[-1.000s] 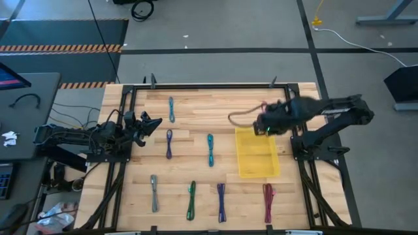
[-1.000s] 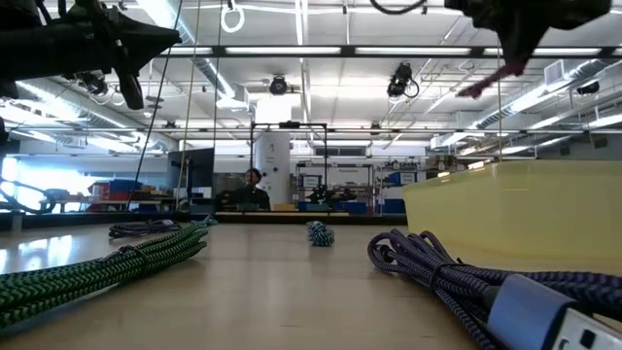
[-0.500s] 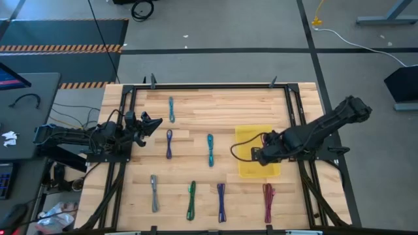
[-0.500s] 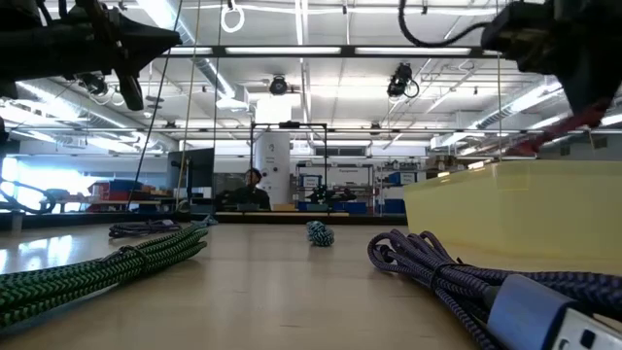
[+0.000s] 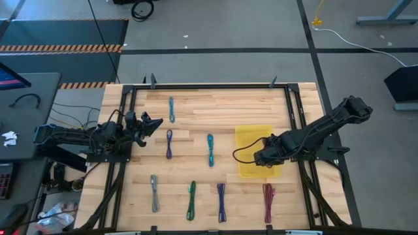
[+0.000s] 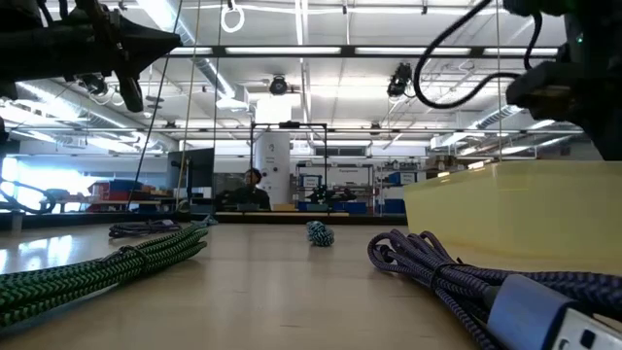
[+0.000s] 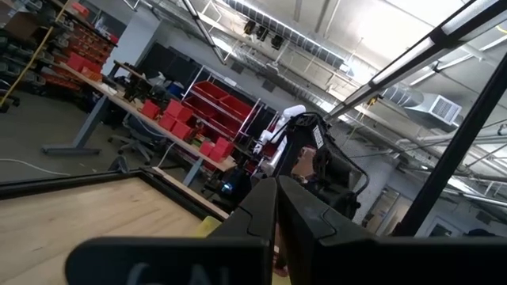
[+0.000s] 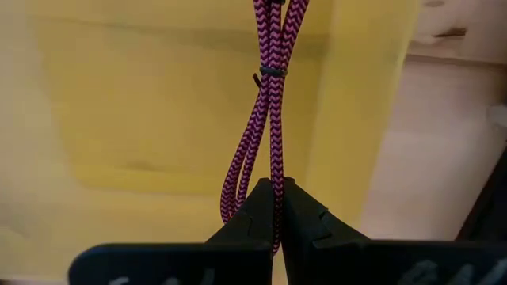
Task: Pick and place USB-C Cables
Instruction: Put the top red charger cable into the yellow bin, then put the red charger cable into the yellow bin
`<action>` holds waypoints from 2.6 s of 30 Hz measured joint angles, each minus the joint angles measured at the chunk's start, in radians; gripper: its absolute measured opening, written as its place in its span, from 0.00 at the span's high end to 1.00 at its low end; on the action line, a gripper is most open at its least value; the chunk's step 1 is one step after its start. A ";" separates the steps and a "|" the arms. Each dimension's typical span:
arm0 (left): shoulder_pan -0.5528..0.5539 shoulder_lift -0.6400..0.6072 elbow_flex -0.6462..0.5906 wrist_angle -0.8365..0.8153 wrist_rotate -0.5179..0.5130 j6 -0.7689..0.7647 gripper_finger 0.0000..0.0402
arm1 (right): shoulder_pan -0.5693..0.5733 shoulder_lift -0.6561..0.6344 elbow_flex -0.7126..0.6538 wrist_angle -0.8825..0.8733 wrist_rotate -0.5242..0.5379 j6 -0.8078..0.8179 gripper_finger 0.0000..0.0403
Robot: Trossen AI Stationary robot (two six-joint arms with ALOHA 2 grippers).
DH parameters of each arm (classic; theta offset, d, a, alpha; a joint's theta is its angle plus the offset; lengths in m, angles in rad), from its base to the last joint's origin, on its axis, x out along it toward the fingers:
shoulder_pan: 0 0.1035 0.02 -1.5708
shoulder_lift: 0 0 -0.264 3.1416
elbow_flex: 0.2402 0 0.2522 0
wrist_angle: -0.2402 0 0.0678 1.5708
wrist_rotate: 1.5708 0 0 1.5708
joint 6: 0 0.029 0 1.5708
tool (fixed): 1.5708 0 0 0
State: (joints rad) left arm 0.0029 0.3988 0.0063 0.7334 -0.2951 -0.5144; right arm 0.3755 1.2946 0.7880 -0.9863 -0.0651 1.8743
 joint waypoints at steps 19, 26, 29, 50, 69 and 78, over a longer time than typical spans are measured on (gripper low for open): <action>0.000 0.000 0.000 -0.009 0.000 0.000 0.95 | -0.070 -0.008 -0.202 0.164 -0.004 -0.114 0.98; 0.000 0.000 0.000 -0.009 0.000 0.000 0.95 | -0.076 -0.008 -0.214 0.189 -0.004 -0.142 0.98; 0.000 0.000 0.000 -0.009 0.000 0.000 0.95 | -0.076 -0.008 -0.214 0.209 -0.004 -0.173 0.91; 0.000 0.000 0.000 -0.013 0.000 0.003 0.95 | -0.086 -0.017 0.048 -0.028 0.059 -0.240 0.79; 0.000 0.000 0.000 -0.013 0.016 0.002 0.95 | 0.134 -0.008 0.298 0.060 -0.095 0.060 0.76; 0.000 0.000 0.000 -0.023 0.030 0.002 0.95 | 0.297 0.142 0.298 0.118 -0.260 0.228 0.57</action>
State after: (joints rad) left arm 0.0029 0.3988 0.0067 0.7103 -0.2653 -0.5123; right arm 0.6730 1.4363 1.0863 -0.8686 -0.3247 2.1027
